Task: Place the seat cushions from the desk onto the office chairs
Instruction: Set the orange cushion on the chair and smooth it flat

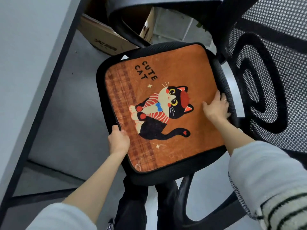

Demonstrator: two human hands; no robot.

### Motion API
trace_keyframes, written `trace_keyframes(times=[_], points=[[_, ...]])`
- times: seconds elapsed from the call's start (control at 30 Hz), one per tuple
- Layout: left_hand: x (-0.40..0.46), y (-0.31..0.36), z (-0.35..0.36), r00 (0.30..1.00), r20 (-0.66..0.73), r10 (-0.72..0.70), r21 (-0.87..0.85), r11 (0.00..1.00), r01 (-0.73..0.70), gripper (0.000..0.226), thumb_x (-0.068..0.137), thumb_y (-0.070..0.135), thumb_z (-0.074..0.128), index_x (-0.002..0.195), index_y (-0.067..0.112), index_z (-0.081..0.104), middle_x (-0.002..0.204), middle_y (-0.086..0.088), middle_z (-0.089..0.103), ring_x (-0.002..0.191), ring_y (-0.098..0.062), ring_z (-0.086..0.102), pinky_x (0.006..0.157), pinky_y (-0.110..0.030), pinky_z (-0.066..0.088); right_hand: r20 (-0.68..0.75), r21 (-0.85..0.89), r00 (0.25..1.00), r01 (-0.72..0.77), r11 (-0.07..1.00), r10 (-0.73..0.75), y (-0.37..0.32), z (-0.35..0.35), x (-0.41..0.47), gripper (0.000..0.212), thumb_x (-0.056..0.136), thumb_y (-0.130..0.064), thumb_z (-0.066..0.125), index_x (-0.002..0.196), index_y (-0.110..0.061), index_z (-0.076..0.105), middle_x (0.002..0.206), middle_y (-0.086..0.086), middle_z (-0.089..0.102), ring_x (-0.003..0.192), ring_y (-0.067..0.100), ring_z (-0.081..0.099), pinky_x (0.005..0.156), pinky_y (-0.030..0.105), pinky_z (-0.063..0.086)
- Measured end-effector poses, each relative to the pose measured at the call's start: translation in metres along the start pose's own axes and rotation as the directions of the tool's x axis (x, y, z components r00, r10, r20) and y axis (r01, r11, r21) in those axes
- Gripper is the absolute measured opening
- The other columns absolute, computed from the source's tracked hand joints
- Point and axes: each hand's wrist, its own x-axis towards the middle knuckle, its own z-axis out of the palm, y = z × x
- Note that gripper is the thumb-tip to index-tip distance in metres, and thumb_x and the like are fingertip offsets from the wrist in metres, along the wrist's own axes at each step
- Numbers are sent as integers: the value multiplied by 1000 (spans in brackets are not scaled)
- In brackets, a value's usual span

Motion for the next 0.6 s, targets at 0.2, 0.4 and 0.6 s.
trace_keyframes(times=[0.2, 0.4, 0.6], points=[[-2, -6, 3, 1000, -13, -18, -23, 1000, 18, 36, 100, 13, 33, 134, 4, 38, 128, -23, 48, 119, -33, 42, 88, -38, 38, -8, -106, 998, 68, 992, -69, 12, -5, 0, 67, 92, -32, 52, 148, -17, 19, 150, 17, 20, 135, 37, 22, 104, 59, 29], [-4, -6, 14, 994, -108, 12, 9, 1000, -11, 39, 99, 15, 36, 135, 1, 33, 131, -22, 40, 121, -38, 41, 96, -46, 37, 4, -130, 994, 105, 986, -105, 20, -5, -3, 70, 92, -35, 52, 150, -18, 15, 152, 15, 19, 136, 36, 22, 102, 58, 31], [-14, -14, 28, 980, -162, 116, 50, 993, -109, 61, 96, 13, 44, 147, 2, 13, 139, -19, 29, 129, -36, 29, 105, -45, 31, 30, -160, 990, 141, 977, -138, 31, 0, -11, 75, 92, -41, 50, 151, -15, 10, 156, 11, 13, 140, 33, 18, 104, 57, 30]])
